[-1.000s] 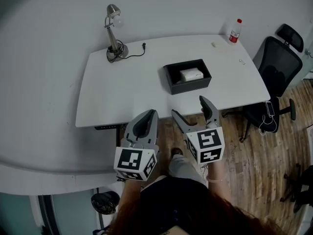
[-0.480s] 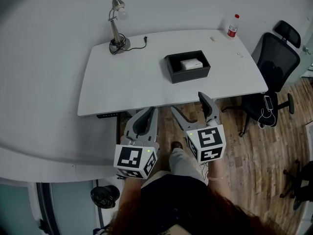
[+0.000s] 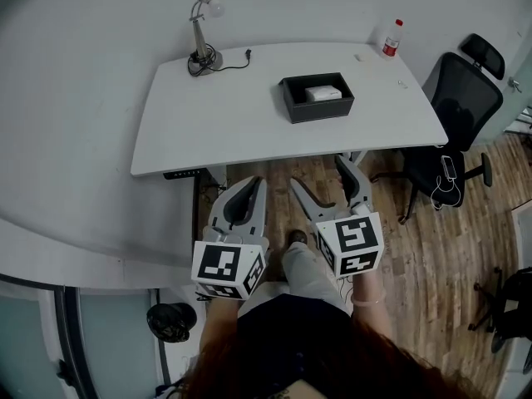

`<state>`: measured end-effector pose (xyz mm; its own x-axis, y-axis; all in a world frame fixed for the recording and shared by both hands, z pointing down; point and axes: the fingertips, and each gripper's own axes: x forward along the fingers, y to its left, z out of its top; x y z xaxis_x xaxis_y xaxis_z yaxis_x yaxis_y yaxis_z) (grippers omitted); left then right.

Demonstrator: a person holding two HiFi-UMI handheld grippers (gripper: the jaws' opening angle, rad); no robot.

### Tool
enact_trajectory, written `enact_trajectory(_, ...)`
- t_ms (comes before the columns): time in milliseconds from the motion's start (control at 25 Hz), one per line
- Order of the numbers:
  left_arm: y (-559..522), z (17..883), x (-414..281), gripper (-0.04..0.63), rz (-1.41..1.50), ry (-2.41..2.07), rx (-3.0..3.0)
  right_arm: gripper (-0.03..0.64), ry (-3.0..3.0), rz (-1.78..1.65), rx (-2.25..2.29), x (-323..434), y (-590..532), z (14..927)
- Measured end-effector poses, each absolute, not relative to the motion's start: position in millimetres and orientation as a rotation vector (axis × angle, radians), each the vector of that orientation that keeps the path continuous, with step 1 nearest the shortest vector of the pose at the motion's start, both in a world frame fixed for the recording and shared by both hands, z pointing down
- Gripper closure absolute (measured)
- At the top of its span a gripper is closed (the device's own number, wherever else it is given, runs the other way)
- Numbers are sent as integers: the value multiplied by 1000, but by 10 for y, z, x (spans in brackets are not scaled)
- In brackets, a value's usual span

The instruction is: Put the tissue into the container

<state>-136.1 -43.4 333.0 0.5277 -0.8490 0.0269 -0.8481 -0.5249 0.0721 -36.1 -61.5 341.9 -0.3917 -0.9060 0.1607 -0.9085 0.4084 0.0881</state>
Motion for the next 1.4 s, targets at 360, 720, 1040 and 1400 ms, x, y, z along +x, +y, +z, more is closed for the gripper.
enact_trajectory(360,-312,3314,-1233,558,-36,-1462,2701,317,-2452,-24,1662,-255,-406,3369)
enact_trajectory(720,-222,3282,-938,558,-31,-1440,2723,393,-2437,-21,1685,3,-251,3369)
enact_trajectory(1040,38,3282,-695,558,2,-1452,2722,477,-2455,-16,1681,198,-19,3327)
enact_trajectory(1400,331,3235,-608,558,-18,-1484,2704,558,-2475,-49,1705,335,262,3189)
